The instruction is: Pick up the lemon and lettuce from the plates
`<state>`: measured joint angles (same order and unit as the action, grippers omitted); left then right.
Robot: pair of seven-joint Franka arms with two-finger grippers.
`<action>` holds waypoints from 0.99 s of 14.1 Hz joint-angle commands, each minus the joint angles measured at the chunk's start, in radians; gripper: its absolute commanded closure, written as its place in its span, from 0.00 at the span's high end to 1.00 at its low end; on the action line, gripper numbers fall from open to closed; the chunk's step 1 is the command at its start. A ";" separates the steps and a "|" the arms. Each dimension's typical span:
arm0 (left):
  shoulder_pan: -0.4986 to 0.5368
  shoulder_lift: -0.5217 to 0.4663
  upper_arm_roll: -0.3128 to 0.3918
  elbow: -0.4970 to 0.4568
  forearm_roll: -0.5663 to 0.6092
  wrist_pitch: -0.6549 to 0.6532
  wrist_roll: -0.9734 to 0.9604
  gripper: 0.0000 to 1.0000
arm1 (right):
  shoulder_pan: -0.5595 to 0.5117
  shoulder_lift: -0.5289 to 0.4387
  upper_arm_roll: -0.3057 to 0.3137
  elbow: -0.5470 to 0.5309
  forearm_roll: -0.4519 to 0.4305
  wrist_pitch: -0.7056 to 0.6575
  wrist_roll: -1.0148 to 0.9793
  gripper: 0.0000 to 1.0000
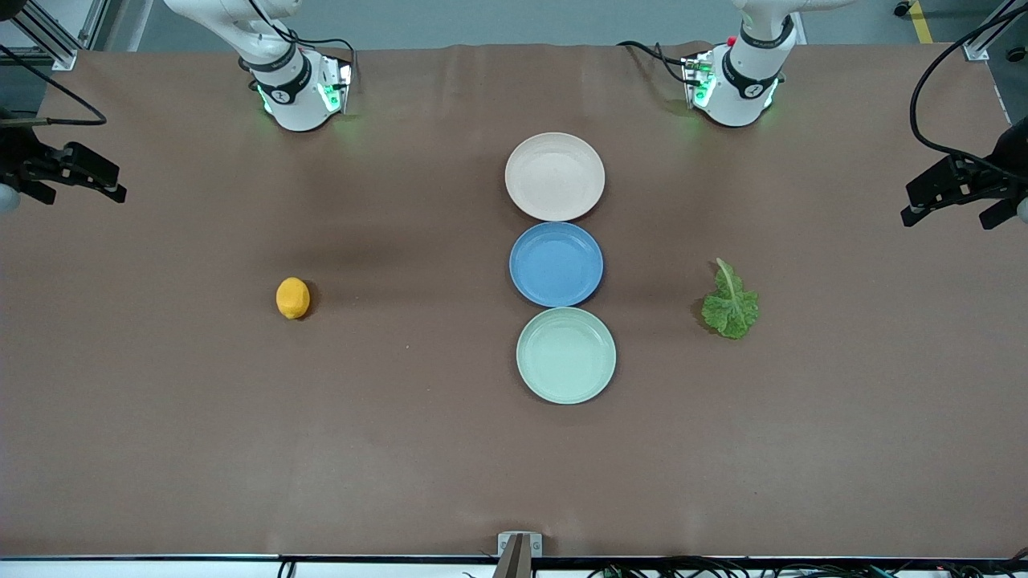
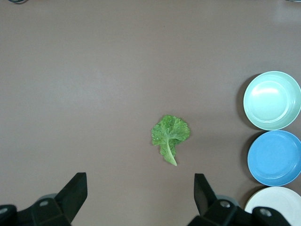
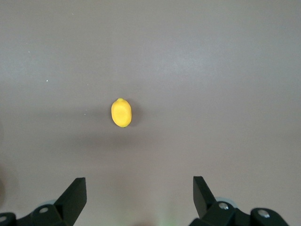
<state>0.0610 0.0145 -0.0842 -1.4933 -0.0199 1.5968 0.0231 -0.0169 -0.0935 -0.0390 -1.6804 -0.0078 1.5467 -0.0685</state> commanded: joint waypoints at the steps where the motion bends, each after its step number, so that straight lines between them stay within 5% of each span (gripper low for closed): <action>1: 0.008 0.007 0.000 0.024 -0.012 -0.021 0.011 1.00 | -0.011 -0.008 0.004 -0.015 0.005 0.007 -0.010 1.00; 14: 0.003 0.007 -0.003 0.024 0.024 -0.014 -0.052 1.00 | -0.011 -0.009 0.005 -0.022 0.022 0.039 -0.011 1.00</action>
<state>0.0615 0.0145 -0.0808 -1.4933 -0.0123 1.5968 -0.0126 -0.0170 -0.0934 -0.0390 -1.6886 -0.0052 1.5681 -0.0685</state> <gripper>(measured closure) 0.000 0.000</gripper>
